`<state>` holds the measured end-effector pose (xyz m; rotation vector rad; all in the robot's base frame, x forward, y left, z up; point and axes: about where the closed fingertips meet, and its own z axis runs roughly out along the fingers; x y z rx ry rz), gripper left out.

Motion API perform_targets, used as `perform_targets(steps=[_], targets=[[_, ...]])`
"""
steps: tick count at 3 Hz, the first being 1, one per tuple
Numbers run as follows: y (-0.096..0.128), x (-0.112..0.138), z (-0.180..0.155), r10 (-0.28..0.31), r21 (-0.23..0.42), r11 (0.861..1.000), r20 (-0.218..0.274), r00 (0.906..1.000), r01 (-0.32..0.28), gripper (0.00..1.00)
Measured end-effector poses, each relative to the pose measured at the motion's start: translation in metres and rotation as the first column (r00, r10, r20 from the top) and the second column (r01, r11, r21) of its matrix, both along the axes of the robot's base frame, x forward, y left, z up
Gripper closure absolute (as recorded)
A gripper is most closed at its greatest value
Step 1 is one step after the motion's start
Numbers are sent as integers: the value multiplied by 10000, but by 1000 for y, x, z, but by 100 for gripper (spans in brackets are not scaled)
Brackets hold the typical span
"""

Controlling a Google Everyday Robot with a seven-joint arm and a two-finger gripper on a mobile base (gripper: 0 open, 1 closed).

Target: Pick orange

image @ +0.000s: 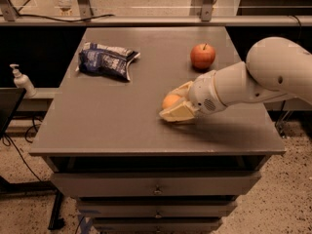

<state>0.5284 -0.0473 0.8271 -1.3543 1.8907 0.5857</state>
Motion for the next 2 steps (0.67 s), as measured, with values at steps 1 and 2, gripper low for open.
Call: perform_targets(steps=[1,2], targets=[[-6,13,28,-139,133,9998,233,9996,136,88],[-17,30,81,-362,432,9985,579,9977,338,100]])
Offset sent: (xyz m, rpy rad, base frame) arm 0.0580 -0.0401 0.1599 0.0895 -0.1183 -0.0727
